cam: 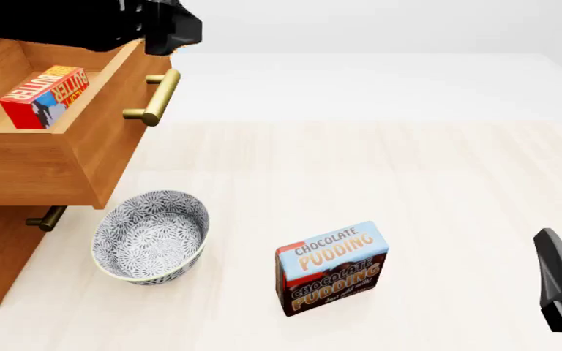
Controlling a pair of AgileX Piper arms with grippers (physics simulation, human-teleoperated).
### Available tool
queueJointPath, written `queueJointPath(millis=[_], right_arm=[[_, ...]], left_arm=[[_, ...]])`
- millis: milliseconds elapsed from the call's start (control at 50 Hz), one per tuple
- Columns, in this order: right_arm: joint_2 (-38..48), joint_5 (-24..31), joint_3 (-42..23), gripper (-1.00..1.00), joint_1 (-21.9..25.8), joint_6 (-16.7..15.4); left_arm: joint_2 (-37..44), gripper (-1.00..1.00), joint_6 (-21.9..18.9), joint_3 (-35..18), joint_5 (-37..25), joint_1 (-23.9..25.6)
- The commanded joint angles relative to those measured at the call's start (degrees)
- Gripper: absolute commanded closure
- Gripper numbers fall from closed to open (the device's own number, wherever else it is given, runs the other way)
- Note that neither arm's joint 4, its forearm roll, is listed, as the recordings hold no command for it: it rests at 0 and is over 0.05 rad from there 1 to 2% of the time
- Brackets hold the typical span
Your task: Put the butter at the back in the top drawer of the cabinet and close it.
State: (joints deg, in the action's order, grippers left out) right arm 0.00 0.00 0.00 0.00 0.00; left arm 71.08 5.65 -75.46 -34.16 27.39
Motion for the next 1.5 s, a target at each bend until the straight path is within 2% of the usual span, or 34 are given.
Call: queueJointPath(millis=[20, 180, 660, 1040, 1180, 1500], right_arm=[[0.0, 0.0, 0.0, -1.0, 0.0, 0.0], [0.0, 0.0, 0.0, -1.0, 0.0, 0.0], [0.0, 0.0, 0.0, -1.0, 0.0, 0.0], [0.0, 0.0, 0.0, -1.0, 0.0, 0.0], [0.0, 0.0, 0.0, -1.0, 0.0, 0.0], [0.0, 0.0, 0.0, -1.0, 0.0, 0.0]], left_arm=[[4.93, -1.0, 3.09, 1.83, 6.05, 5.87], [7.29, -1.0, 5.1, 4.11, 10.16, 7.8], [13.5, -1.0, 8.86, 4.17, 14.48, 10.32], [16.56, -1.0, 9.21, 5.41, 16.0, 8.45], [16.05, -1.0, 7.49, 5.89, 15.81, 6.49], [16.14, -1.0, 7.59, 7.88, 16.88, 4.08]])
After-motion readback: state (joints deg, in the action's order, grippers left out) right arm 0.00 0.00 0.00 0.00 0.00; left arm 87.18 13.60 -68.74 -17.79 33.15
